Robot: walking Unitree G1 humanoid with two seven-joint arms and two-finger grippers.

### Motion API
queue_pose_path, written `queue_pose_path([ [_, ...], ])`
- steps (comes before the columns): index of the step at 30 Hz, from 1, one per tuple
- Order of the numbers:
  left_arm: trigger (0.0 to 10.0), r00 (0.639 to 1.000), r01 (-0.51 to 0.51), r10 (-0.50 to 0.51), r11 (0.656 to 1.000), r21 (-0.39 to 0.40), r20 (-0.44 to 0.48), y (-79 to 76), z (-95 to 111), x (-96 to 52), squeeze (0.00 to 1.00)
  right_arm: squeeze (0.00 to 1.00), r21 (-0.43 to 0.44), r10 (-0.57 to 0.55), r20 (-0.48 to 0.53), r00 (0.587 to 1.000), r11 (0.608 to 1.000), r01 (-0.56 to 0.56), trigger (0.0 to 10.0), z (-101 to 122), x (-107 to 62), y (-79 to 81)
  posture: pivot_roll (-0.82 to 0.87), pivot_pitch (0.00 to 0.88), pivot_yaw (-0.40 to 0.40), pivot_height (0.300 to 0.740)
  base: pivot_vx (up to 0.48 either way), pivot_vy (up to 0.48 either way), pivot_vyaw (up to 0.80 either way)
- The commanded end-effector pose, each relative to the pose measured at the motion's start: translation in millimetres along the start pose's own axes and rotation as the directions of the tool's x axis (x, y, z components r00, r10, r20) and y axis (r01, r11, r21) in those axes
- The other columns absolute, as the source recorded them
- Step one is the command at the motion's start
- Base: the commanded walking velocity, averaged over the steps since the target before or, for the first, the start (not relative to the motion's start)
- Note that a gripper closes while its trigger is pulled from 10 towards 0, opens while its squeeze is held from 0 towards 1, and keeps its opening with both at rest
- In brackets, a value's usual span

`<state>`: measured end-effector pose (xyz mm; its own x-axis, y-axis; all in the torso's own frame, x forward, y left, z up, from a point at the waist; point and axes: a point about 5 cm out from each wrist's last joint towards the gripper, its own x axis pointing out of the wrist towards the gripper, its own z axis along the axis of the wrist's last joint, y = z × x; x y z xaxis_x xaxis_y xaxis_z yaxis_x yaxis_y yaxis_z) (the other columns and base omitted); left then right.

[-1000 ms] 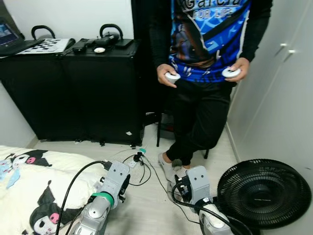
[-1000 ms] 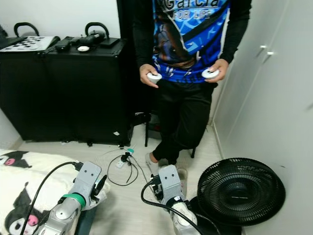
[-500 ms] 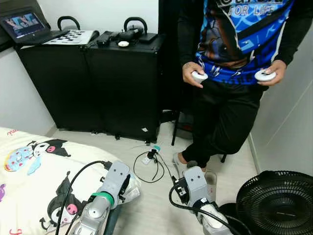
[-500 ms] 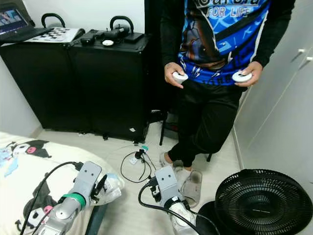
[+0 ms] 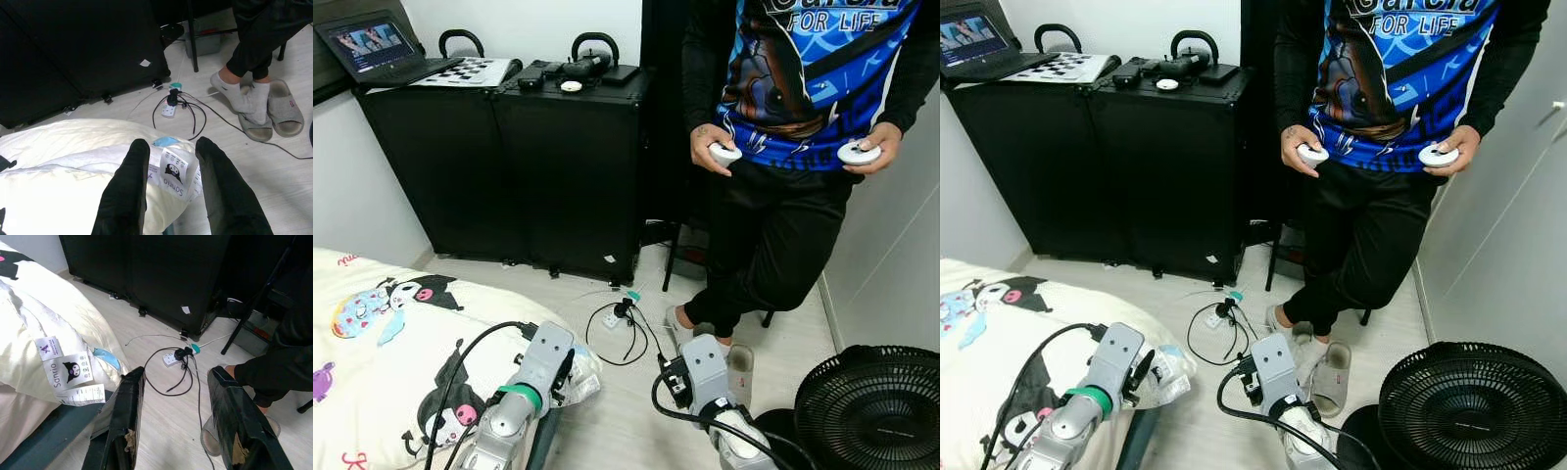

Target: Clean up the room

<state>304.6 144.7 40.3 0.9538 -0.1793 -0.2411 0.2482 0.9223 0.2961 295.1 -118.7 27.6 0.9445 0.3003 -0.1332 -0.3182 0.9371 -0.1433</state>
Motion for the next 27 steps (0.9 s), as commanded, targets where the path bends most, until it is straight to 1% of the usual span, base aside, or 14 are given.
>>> queue_pose_path([
  [1,10.0,1.000,0.011,-0.011,1.000,-0.002,-0.024,-2.6,-5.0,-2.1,0.00,0.00,0.001,0.003,-0.022,1.000,1.000,-0.003,10.0,-5.3,-3.1,1.7,-0.09,0.000,0.072,0.740,0.000,0.000,0.74],
  [6,10.0,1.000,0.011,-0.011,1.000,-0.002,-0.023,-2.5,-4.8,-2.0,0.00,0.00,-0.001,0.001,-0.021,1.000,1.000,-0.001,10.0,-5.1,-2.9,1.6,-0.09,0.000,0.073,0.740,0.000,0.000,0.74],
  [7,10.0,1.000,0.011,-0.011,1.000,-0.002,-0.023,-2.4,-4.7,-1.9,0.00,0.00,0.027,-0.005,-0.022,1.000,1.000,0.005,10.0,-5.2,-2.8,1.9,-0.09,0.000,0.073,0.740,0.000,0.000,0.64],
  [8,10.0,1.000,0.011,-0.011,1.000,-0.002,-0.023,-2.4,-4.7,-1.9,0.00,0.00,0.027,-0.005,-0.022,1.000,1.000,0.005,10.0,-5.2,-2.8,1.9,-0.09,0.000,0.073,0.740,0.000,0.000,0.64],
  [9,10.0,1.000,0.011,-0.011,1.000,-0.003,-0.022,-2.3,-4.6,-2.0,0.00,0.00,0.051,-0.015,-0.018,1.000,0.999,0.016,10.0,-4.8,-2.6,1.6,-0.09,0.000,0.073,0.740,0.000,0.000,-0.80],
  [12,10.0,1.000,0.012,-0.012,1.000,-0.003,-0.021,-2.3,-4.4,-2.0,0.00,0.00,0.070,-0.027,-0.017,0.999,0.997,0.028,10.0,-4.5,-2.3,0.6,-0.09,0.000,0.075,0.740,0.000,0.000,-0.80],
  [27,10.0,1.000,0.012,-0.012,1.000,-0.001,-0.022,-1.7,-4.0,-1.5,0.00,0.00,0.069,-0.037,-0.019,0.999,0.997,0.038,10.0,-4.0,-1.6,-0.7,-0.09,0.000,0.077,0.740,0.000,0.000,-0.80],
])
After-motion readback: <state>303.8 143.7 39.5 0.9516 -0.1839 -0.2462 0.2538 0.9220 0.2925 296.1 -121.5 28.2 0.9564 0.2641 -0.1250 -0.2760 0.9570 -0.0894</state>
